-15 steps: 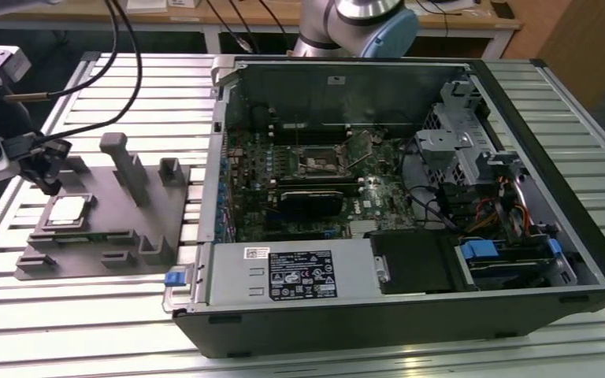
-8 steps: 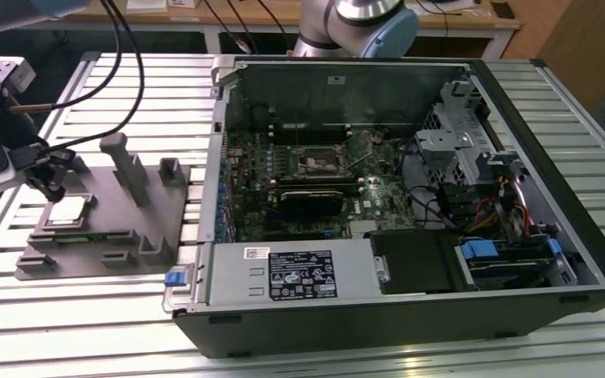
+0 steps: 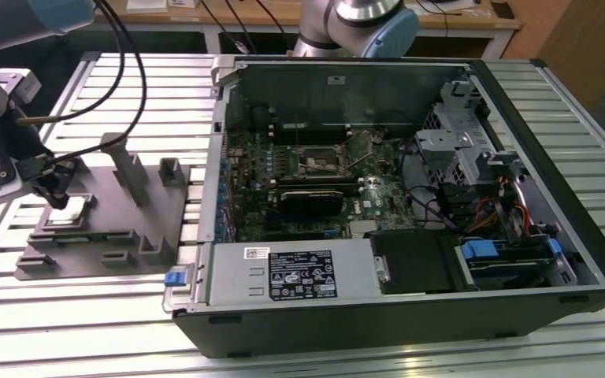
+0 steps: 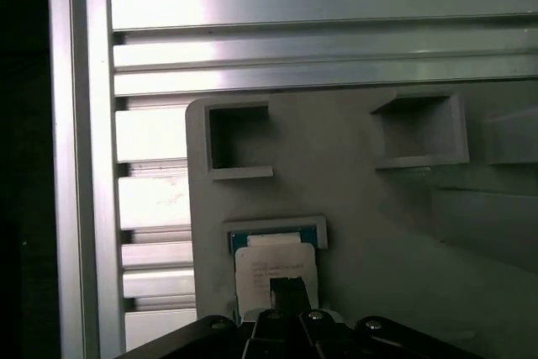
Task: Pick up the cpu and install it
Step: 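Pick up the cpu and move it towards the insertion slot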
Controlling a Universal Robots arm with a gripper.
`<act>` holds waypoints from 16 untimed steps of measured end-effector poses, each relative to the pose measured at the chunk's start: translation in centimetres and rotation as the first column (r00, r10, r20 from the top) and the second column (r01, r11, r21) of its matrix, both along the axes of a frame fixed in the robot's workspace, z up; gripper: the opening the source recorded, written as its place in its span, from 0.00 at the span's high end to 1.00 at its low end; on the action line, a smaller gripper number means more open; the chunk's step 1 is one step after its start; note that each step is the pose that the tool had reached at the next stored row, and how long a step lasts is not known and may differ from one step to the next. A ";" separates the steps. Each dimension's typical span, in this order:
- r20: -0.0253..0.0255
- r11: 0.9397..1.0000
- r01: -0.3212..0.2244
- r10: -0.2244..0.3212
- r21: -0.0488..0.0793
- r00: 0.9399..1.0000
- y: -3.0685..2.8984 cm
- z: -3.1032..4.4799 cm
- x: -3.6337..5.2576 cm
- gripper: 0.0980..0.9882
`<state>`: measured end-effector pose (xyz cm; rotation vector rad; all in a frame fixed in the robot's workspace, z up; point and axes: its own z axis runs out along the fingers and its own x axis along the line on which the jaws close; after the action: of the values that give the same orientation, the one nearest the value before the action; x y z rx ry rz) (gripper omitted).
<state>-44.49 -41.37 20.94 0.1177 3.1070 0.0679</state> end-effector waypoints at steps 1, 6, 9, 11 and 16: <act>0.000 1.000 0.000 0.000 0.000 1.000 -0.01 -0.18 0.00 0.99; 0.000 1.000 0.000 0.000 0.001 1.000 -0.02 -1.01 0.00 0.99; 0.000 1.000 0.000 0.000 0.009 1.000 -0.04 -1.11 0.01 0.99; 0.000 1.000 0.000 0.000 0.025 1.000 -0.02 -1.15 0.00 0.99; 0.000 1.000 0.000 0.000 0.025 1.000 -0.03 -1.36 -0.16 0.99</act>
<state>-44.65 -41.40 19.58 0.1176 3.1069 0.1074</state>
